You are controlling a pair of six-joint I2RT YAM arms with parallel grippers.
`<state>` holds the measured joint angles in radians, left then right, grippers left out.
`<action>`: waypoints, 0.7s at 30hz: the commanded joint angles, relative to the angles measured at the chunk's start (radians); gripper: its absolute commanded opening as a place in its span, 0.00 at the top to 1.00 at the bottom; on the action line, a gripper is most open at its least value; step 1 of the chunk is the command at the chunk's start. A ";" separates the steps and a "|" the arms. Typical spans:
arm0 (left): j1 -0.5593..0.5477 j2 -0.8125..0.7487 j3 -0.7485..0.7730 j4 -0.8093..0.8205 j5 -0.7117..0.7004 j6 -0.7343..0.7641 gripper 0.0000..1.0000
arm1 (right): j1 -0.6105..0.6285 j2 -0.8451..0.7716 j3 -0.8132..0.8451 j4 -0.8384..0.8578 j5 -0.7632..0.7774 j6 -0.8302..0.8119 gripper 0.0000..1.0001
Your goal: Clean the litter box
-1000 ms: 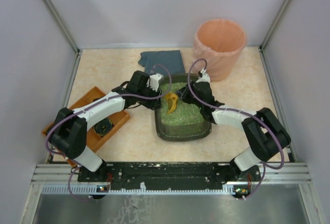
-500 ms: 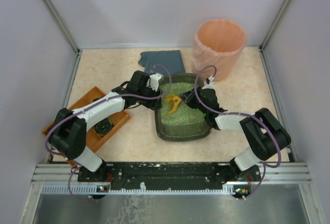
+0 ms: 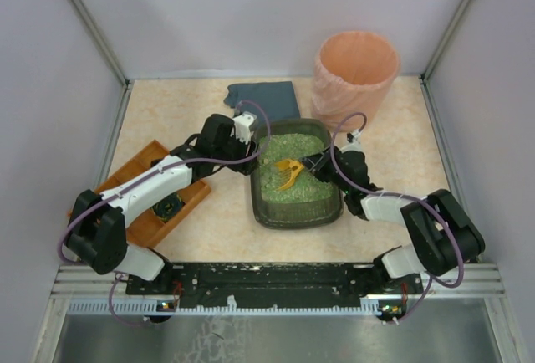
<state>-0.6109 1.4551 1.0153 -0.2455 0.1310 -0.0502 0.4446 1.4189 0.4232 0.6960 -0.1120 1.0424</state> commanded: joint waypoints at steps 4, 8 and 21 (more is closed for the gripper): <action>-0.001 -0.028 -0.015 0.029 -0.021 -0.004 0.37 | -0.047 -0.091 -0.048 0.086 -0.060 -0.010 1.00; -0.001 -0.031 -0.017 0.029 -0.025 -0.004 0.37 | -0.089 -0.109 -0.092 0.161 -0.093 0.013 1.00; 0.002 -0.127 -0.068 0.100 -0.069 -0.027 0.37 | -0.245 -0.143 -0.188 0.388 -0.261 0.172 1.00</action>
<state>-0.6109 1.3823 0.9699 -0.2073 0.0917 -0.0586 0.2478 1.3075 0.2531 0.8925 -0.2871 1.1286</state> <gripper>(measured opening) 0.633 0.174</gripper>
